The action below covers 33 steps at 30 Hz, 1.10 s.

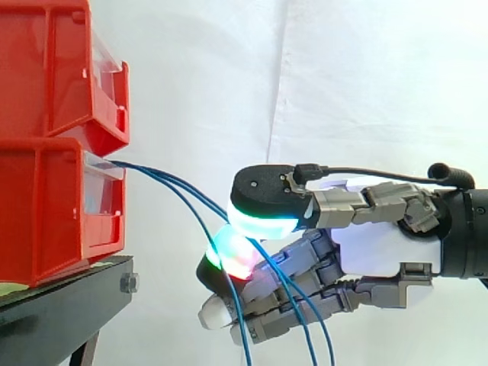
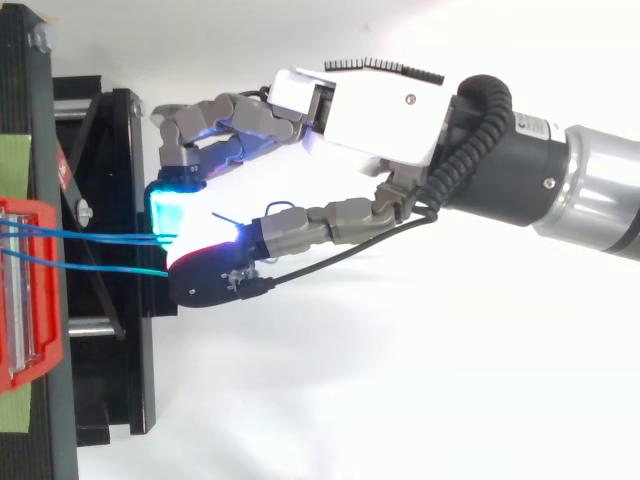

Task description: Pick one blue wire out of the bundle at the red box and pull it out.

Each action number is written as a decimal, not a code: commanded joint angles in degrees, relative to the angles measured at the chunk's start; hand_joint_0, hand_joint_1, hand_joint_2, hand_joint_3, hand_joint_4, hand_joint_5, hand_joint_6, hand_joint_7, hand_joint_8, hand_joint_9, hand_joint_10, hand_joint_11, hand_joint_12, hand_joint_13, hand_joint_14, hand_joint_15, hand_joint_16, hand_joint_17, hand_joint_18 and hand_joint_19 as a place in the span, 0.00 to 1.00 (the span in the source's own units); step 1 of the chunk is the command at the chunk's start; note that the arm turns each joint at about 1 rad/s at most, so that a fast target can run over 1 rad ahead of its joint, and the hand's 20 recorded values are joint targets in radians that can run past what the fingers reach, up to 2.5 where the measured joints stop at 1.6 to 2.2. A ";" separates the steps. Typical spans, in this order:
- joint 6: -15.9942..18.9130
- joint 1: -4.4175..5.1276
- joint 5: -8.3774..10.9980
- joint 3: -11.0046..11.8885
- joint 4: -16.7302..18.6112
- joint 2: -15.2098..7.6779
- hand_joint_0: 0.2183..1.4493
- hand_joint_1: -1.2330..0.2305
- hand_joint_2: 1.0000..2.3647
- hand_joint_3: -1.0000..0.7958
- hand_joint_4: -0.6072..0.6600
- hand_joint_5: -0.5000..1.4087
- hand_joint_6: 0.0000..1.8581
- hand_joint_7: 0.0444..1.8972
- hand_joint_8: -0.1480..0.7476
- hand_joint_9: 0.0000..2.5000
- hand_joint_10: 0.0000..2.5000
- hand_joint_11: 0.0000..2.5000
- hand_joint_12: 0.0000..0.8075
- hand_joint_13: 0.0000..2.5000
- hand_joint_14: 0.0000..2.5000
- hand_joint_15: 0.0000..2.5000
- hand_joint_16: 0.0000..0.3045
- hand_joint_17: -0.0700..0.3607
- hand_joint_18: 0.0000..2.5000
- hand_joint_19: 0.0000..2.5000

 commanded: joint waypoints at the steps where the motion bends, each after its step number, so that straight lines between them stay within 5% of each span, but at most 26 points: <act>1: 0.01 -0.05 -0.01 0.03 -0.87 0.34 0.29 0.34 0.02 0.48 0.81 0.19 0.41 0.65 0.52 0.31 0.01 0.19 0.50 0.10 0.00 0.02 0.21 0.49 0.10 0.08; 10: -0.17 -0.05 -0.01 0.03 -4.57 2.45 0.29 0.41 0.02 0.48 0.79 0.22 0.35 0.73 0.49 0.33 0.01 0.15 0.48 0.11 0.00 0.03 0.21 0.49 0.09 0.10; 25: -0.08 -0.13 -0.36 0.03 -4.57 3.07 0.30 0.33 0.02 0.48 0.78 0.19 0.41 0.65 0.51 0.32 0.01 0.24 0.50 0.10 0.00 0.03 0.21 0.49 0.10 0.08; 33: 1.94 0.57 0.08 0.03 -5.00 4.83 0.32 0.29 0.02 0.47 0.77 0.18 0.43 0.59 0.51 0.31 0.01 0.24 0.50 0.10 0.00 0.02 0.21 0.49 0.10 0.08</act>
